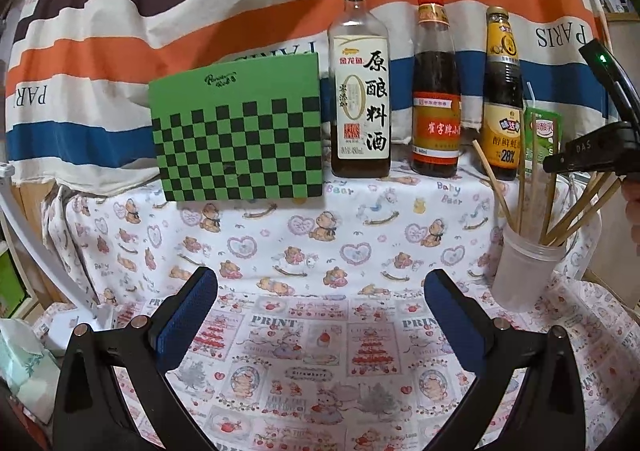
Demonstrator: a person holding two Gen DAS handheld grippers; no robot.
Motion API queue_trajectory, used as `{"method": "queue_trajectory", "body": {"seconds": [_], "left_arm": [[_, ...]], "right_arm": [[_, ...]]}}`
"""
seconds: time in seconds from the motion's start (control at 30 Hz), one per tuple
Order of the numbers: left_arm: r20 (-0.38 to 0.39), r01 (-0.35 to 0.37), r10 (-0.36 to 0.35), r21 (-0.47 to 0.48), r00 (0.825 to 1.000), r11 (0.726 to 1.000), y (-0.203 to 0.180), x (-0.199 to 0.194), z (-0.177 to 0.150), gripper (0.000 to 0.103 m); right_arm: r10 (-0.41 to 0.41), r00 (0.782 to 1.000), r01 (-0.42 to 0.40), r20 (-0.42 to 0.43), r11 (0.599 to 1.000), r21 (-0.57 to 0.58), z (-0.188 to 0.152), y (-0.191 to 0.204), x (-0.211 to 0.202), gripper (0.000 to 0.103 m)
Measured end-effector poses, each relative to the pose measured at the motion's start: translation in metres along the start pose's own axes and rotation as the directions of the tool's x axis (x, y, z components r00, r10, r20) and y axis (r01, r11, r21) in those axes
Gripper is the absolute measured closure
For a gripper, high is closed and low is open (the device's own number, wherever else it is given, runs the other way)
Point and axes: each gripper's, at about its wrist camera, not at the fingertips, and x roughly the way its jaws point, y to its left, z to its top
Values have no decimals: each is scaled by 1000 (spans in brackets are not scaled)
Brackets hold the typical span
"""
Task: Organize utensils
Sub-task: 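Lower the chopstick into the clear cup and open the right gripper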
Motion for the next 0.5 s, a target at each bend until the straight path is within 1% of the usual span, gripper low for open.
{"method": "queue_trajectory", "body": {"seconds": [0.13,0.17,0.23,0.27,0.3,0.33,0.37,0.43,0.47,0.5], "left_arm": [[3,3,-3,2,1000,1000,0,-1,0,1],[4,5,-5,3,1000,1000,-1,-1,0,1],[9,11,-11,4,1000,1000,-1,-1,0,1],[12,15,-15,4,1000,1000,-1,-2,0,1],[15,21,-21,4,1000,1000,-2,-2,0,1],[18,25,-25,6,1000,1000,-2,-3,0,1],[22,28,-28,10,999,1000,-3,-4,0,1],[28,28,-29,20,999,999,-6,-4,-1,1],[29,31,-32,24,999,999,-7,-4,-2,1],[29,34,-35,28,999,999,-8,-4,-2,1]], "right_arm": [[-1,1000,1,-6,1000,-22,-2,1,-4,95],[0,1000,1,1,1000,-28,-2,1,-7,94],[2,999,0,45,1000,-31,-2,1,-19,91],[2,997,0,76,1000,-29,-2,2,-26,81],[-1,992,4,128,1000,-24,-4,2,-36,70],[-8,982,12,189,1000,-19,-7,3,-47,69],[-12,973,17,229,1000,-22,-9,4,-54,69],[-11,949,21,316,999,-30,-18,8,-74,66],[1,932,9,362,1000,-26,-24,10,-86,55],[18,912,-12,409,1000,-17,-33,10,-98,39]]}}
